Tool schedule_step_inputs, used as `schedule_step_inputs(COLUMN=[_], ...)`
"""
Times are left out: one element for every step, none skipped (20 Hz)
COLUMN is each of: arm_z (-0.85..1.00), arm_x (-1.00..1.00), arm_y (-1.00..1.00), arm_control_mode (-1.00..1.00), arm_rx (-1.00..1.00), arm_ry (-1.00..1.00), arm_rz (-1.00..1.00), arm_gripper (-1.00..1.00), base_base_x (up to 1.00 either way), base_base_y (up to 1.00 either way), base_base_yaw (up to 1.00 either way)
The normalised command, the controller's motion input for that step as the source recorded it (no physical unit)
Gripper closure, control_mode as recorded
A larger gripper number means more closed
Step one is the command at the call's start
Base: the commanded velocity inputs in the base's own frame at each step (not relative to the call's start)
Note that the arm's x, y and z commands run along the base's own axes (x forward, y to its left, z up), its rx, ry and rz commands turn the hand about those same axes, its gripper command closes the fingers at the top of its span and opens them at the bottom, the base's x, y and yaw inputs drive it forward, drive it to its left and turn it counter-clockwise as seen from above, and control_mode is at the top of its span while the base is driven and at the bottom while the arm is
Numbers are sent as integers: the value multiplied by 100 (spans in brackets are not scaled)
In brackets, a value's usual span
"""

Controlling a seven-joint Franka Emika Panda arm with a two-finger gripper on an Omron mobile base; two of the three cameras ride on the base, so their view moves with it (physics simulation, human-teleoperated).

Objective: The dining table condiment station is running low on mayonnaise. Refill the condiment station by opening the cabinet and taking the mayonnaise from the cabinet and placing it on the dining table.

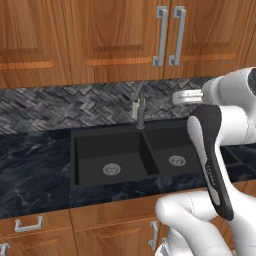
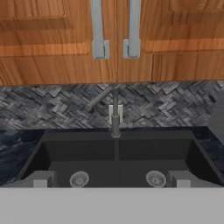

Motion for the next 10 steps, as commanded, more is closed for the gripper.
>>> schedule_step_inputs(arm_z=[15,31,31,56,51,58,66,64,69,69], arm_x=[19,0,0,0,0,0,0,0,-2,0], arm_y=[37,37,29,24,12,0,0,0,0,0], arm_control_mode=[-100,-100,-100,-100,-100,-100,-100,-100,-100,-100], arm_rx=[-13,-10,-3,-5,-1,0,0,0,0,0], arm_ry=[-27,-35,-30,-37,-37,-38,-40,-38,-43,-39], arm_rz=[-7,-3,0,0,0,0,0,0,0,0], arm_gripper=[-100,-100,-100,-100,-100,-100,-100,-100,-100,-100], base_base_x=[0,0,0,0,0,0,0,0,0,0], base_base_y=[0,0,0,0,0,0,0,0,0,0], base_base_yaw=[0,0,0,0,0,0,0,0,0,0])
